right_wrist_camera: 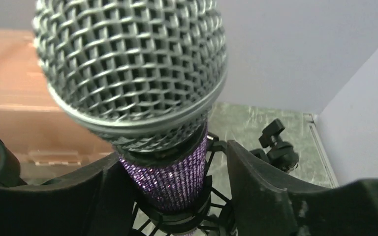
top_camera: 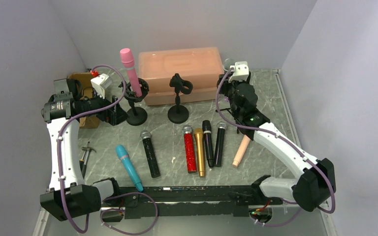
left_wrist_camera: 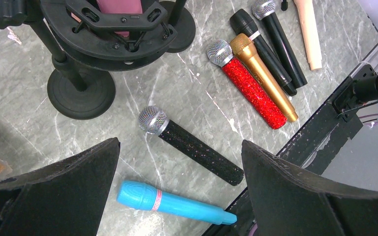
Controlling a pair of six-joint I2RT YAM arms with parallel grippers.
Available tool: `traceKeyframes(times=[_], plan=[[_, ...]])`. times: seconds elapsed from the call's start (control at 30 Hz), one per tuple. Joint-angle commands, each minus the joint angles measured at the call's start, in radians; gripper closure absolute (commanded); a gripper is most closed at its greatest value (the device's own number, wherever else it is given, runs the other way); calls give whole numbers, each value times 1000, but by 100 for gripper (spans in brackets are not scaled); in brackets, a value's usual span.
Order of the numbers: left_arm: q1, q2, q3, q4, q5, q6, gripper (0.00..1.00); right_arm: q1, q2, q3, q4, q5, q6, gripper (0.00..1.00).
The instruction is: Attach the microphones to the stand
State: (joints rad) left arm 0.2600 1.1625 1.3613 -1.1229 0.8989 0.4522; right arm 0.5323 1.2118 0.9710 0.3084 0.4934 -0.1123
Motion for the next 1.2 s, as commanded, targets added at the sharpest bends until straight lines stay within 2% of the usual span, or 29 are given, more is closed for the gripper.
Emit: traceKeyframes(times=[0.0,0.1,0.37,0.6,0.73,0.8,0.97,1.17], plan=[[-3,4,-1,5,7,23,0,-9,-7,34,-147,39,26,33],[-3,6,3,3,10,23,1,-10,-38,76,-190,20,50,27],[-2,11,10,2,6,26,1,-10,-195,77,-267,-75,109,25],[-1,22,28,-13,9,34,0,-11,-338,-39,-346,39,255,31],[0,24,26,-13,12,36,1,-17,-351,-113,-390,206,338,34],[0,25,30,-18,14,39,1,-38,-335,-140,-385,235,353,37],[1,25,40,-30,9,52,1,-156,-218,-168,-318,98,387,44],[4,19,34,-38,3,67,1,-320,-111,-182,-193,-103,393,43]])
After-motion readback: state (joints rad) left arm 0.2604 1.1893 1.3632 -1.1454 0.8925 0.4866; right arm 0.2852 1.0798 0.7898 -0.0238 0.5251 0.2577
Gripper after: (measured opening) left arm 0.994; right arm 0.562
